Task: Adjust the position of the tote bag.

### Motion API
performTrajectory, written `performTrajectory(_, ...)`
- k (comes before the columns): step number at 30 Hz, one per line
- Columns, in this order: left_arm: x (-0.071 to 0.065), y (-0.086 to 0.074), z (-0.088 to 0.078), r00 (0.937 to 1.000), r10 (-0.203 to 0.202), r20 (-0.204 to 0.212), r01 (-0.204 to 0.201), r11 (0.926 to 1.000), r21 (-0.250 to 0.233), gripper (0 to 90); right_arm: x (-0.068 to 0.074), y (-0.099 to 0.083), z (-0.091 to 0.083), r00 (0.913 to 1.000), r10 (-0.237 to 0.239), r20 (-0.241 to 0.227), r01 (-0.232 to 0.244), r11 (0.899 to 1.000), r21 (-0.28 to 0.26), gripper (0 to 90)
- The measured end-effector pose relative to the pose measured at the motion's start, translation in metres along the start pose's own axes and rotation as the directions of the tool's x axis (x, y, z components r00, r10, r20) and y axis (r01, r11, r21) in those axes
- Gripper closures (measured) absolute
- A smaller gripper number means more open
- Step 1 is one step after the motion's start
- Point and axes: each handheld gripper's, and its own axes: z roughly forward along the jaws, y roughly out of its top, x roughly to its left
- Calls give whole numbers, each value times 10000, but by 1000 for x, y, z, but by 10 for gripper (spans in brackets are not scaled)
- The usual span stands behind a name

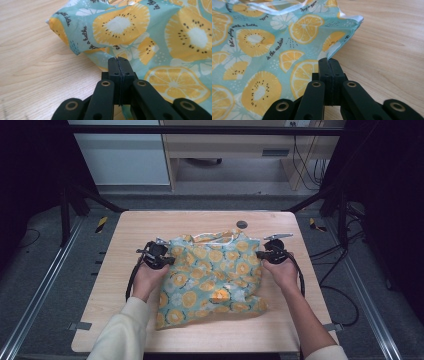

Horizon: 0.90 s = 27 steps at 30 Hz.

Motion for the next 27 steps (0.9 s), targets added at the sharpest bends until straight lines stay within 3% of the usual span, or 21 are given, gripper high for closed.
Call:
performTrajectory(11, 2, -6, -8, 9987, 361, -354, -344, 9983, 469, 900, -4, 0, -18, 9999, -143, 43, 143, 9998, -163, 900)
performTrajectory(27, 6, -16, -18, 9985, 384, -399, -369, 9986, 373, 900, 1, 3, -31, 9991, -422, -18, 421, 9985, -349, 900)
